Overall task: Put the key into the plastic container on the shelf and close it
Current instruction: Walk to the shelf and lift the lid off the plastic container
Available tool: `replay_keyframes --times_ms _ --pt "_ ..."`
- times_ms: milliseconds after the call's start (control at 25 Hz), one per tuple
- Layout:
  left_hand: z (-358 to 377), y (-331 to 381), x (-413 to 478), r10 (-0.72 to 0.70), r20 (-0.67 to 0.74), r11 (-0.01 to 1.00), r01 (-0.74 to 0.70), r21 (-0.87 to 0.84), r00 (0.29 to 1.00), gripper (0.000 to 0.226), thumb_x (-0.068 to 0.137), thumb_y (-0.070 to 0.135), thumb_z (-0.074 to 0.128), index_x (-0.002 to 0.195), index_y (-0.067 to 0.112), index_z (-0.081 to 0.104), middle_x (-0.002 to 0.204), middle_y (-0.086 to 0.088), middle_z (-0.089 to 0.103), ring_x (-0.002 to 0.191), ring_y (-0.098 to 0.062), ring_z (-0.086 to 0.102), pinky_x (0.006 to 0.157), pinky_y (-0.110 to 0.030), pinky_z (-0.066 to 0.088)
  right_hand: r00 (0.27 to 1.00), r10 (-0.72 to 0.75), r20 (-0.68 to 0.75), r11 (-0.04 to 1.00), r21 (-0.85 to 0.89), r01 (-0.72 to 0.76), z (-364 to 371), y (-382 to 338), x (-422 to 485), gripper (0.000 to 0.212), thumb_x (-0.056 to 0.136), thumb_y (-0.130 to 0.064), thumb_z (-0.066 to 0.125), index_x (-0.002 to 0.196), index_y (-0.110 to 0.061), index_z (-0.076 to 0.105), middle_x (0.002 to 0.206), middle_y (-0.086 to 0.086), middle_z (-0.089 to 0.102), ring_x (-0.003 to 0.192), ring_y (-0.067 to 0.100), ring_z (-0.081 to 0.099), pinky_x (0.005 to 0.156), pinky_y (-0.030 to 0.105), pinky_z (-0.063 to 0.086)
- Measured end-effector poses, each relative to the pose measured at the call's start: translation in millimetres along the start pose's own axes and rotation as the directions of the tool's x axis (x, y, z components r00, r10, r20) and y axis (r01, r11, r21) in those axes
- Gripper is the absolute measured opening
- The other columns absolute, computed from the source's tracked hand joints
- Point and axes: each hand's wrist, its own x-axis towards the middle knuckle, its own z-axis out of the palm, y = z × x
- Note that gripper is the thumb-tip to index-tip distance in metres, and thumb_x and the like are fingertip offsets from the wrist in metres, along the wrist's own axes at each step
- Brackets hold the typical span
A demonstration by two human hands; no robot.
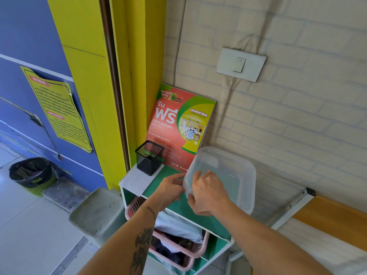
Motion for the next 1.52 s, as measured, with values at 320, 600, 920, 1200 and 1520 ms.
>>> replay_keyframes --times_ms 320,600,920,1200,1520 --pt "-3 5 7 0.013 0.022 0.999 -0.013 0.036 1.000 0.056 0.073 -0.011 0.061 0.124 0.012 0.064 0.078 -0.009 0.069 0.057 -0.020 0.043 0.049 -0.029 0.036 0.983 -0.119 -0.138 0.990 0.063 0.129 -34 29 4 0.055 0.089 -0.046 0.043 0.115 0.002 0.051 0.098 0.018 0.068 0.085 0.038 0.065 0.067 0.040 0.046" --pt "-2 6 3 0.006 0.032 1.000 -0.007 0.022 0.999 0.050 0.076 -0.013 0.058 0.114 0.017 0.066 0.078 -0.004 0.072 0.065 -0.024 0.050 0.051 -0.029 0.038 0.991 -0.030 -0.130 0.989 0.142 0.049 -31 30 -8 0.051 0.088 -0.051 0.045 0.113 -0.007 0.049 0.104 0.018 0.064 0.093 0.037 0.062 0.071 0.041 0.046" --pt "10 36 4 0.271 -0.249 0.903 -0.156 0.400 0.930 0.038 0.093 0.014 0.044 0.127 0.021 0.059 0.124 -0.002 0.065 0.100 -0.023 0.064 0.075 -0.026 0.053 0.987 0.162 -0.021 0.872 0.471 -0.133 -6 68 -35 0.064 0.094 -0.051 0.040 0.146 -0.016 0.032 0.149 0.011 0.035 0.137 0.031 0.032 0.107 0.047 0.037" --pt "59 54 7 0.412 -0.043 0.537 -0.205 0.818 0.910 0.053 0.094 0.036 0.041 0.140 0.011 0.035 0.139 -0.009 0.046 0.124 -0.030 0.047 0.102 -0.047 0.042 0.862 0.487 0.139 0.635 0.621 -0.459 36 105 -60 0.068 0.099 -0.044 0.038 0.154 -0.017 0.007 0.164 0.015 0.005 0.150 0.031 0.004 0.117 0.047 0.021" --pt "80 47 9 0.408 -0.080 0.465 -0.132 0.876 0.909 0.059 0.090 0.032 0.041 0.142 0.008 0.031 0.139 -0.012 0.044 0.123 -0.031 0.047 0.102 -0.045 0.042 0.790 0.552 0.267 0.279 0.834 -0.477 36 73 -56 0.079 0.098 -0.049 0.041 0.157 -0.024 -0.005 0.164 0.003 -0.018 0.152 0.022 -0.005 0.120 0.043 0.011"
